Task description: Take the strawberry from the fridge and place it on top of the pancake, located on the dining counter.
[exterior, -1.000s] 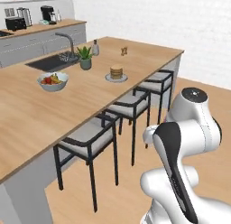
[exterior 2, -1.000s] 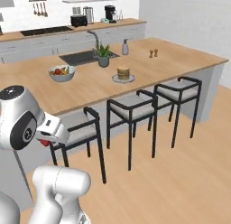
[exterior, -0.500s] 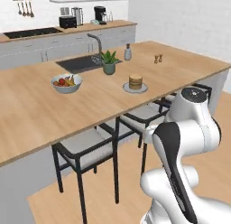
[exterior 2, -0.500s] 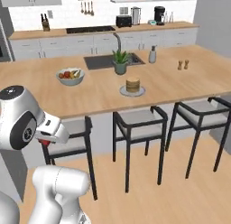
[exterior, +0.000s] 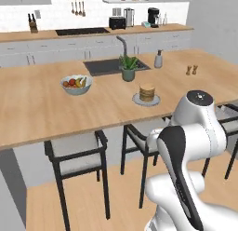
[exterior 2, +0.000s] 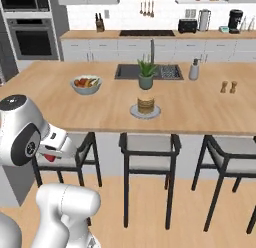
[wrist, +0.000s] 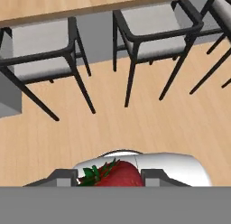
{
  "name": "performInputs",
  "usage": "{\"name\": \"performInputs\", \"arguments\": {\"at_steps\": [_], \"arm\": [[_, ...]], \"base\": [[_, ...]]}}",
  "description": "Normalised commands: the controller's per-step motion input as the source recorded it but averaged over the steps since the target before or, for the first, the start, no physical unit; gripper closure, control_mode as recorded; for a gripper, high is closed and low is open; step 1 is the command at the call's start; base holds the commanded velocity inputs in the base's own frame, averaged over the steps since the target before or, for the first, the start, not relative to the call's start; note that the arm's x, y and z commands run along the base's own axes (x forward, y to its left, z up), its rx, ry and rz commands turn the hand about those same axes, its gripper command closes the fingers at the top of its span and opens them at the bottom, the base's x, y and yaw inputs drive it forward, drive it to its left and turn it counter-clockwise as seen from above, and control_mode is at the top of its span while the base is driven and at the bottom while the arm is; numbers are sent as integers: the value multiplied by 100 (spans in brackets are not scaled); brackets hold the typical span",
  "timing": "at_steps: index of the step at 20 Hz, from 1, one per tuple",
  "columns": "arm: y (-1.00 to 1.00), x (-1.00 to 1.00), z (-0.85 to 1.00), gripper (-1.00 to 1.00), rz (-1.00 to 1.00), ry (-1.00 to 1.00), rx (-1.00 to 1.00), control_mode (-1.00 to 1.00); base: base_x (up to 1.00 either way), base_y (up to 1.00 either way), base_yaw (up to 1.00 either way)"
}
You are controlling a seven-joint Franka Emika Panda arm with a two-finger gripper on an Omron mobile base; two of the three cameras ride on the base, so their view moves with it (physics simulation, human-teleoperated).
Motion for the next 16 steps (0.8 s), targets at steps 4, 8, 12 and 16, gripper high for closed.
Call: {"name": "performInputs", "arguments": {"at_steps": [4,8,12,16], "arm": [[0,0,0,100,0,0,0,100],[0,0,0,100,0,0,0,100],[0,0,0,100,0,0,0,100],[0,0,0,100,0,0,0,100]], "base": [[41,-100,51],[51,-100,48],[76,-70,4],[26,-1,-26]]}}
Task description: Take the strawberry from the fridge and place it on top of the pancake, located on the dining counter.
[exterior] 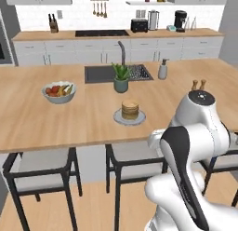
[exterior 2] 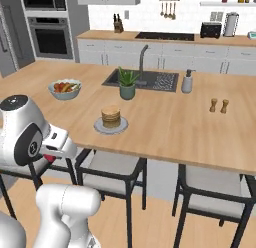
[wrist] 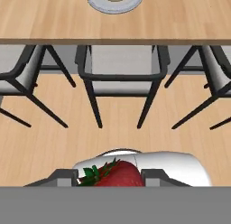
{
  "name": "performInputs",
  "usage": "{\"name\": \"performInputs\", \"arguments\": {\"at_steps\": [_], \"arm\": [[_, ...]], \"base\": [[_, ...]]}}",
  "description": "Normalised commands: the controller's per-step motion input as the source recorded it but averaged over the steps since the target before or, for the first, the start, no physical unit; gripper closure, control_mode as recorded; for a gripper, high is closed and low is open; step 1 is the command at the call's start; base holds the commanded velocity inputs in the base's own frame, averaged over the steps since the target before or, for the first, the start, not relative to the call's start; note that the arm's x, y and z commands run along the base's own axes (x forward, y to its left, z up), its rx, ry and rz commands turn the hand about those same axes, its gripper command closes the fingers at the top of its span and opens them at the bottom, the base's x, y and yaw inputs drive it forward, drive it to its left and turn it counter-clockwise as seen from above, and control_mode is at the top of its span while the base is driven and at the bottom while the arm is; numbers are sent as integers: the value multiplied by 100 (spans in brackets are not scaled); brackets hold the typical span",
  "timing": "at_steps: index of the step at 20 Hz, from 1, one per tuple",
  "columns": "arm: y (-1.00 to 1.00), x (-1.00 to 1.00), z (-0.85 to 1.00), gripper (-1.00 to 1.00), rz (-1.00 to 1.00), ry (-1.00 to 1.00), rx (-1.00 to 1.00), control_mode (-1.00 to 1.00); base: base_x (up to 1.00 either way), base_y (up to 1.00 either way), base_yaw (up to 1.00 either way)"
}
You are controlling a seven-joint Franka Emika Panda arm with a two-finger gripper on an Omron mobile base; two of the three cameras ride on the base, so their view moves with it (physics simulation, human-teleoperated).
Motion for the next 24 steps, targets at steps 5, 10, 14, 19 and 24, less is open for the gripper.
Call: {"name": "performInputs", "arguments": {"at_steps": [5,10,14,19,24], "arm": [[0,0,0,100,0,0,0,100],[0,0,0,100,0,0,0,100],[0,0,0,100,0,0,0,100],[0,0,0,100,0,0,0,100],[0,0,0,100,0,0,0,100]], "base": [[29,0,-38],[34,32,-9],[18,28,6],[29,12,2],[64,1,2]]}}
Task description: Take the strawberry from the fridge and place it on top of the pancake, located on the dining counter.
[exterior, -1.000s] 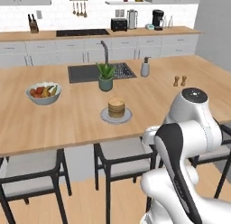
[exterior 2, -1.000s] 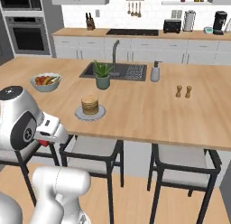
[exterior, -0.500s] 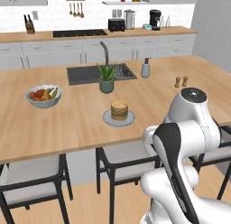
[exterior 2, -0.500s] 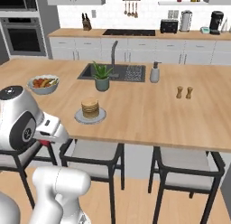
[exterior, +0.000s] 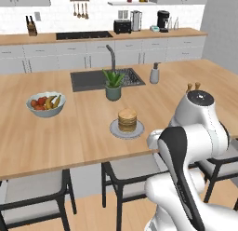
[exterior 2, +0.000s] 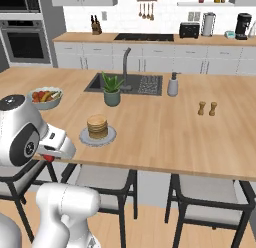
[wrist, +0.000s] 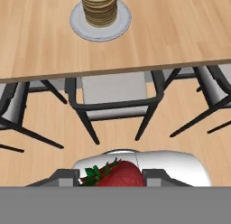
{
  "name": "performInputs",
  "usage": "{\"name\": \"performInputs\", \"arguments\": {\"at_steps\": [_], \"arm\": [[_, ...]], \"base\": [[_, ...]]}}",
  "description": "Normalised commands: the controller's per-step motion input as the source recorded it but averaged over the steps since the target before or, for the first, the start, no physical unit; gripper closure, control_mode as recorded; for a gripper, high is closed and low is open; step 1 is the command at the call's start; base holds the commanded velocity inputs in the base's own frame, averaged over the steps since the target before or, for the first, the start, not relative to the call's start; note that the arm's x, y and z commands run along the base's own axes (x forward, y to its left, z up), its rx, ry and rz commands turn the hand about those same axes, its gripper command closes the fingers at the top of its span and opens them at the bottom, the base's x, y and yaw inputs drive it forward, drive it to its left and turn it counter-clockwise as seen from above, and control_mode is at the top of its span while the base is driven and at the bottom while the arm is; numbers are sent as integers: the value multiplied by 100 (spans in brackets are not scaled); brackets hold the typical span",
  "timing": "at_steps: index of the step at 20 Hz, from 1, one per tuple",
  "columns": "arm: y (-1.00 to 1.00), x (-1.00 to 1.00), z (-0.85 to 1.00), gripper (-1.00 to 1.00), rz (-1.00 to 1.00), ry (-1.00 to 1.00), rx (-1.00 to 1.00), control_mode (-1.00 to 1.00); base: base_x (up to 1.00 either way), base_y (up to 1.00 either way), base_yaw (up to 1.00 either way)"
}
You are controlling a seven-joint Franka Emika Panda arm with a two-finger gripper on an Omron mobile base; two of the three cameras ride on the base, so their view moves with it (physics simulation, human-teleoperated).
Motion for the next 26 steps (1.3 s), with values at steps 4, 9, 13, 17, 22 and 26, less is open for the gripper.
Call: {"name": "performInputs", "arguments": {"at_steps": [4,9,13,17,22,26], "arm": [[0,0,0,100,0,0,0,100],[0,0,0,100,0,0,0,100],[0,0,0,100,0,0,0,100],[0,0,0,100,0,0,0,100],[0,0,0,100,0,0,0,100],[0,0,0,100,0,0,0,100]], "base": [[40,18,0],[36,40,-3],[27,53,0],[29,35,0],[25,6,0],[19,0,2]]}}
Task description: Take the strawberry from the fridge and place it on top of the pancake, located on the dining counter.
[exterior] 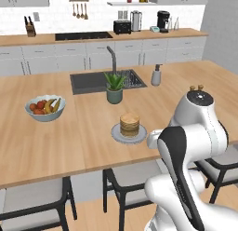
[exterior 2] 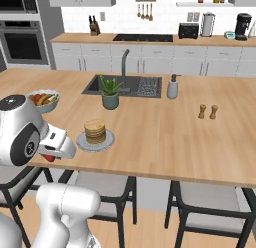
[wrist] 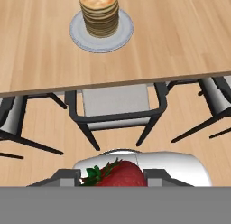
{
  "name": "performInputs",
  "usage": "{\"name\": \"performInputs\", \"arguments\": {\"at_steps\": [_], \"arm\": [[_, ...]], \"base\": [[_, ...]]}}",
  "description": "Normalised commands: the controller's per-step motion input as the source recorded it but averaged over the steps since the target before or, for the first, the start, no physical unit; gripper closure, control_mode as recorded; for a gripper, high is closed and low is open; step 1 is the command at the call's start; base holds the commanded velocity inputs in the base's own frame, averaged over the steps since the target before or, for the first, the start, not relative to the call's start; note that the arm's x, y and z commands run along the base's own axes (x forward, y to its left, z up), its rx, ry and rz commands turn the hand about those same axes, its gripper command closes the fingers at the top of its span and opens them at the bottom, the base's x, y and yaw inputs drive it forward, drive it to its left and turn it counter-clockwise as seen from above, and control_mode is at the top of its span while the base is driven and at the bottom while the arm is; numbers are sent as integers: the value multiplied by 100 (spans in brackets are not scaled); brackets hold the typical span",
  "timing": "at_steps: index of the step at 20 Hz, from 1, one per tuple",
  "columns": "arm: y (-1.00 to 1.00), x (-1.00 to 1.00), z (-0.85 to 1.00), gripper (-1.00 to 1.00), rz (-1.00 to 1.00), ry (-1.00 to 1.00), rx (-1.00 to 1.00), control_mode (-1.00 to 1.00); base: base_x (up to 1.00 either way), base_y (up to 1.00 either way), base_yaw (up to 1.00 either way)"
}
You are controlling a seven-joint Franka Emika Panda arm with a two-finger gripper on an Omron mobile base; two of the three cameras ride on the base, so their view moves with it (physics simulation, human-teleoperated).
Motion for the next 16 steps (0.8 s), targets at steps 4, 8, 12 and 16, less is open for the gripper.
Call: {"name": "performInputs", "arguments": {"at_steps": [4,8,12,16], "arm": [[-5,37,9,100,3,-3,3,-100],[-4,100,53,100,8,-22,9,-100],[-3,100,60,100,4,-16,8,-100],[3,100,23,100,0,-5,1,-100]], "base": [[5,0,0],[0,0,0],[0,0,0],[0,0,0]]}}
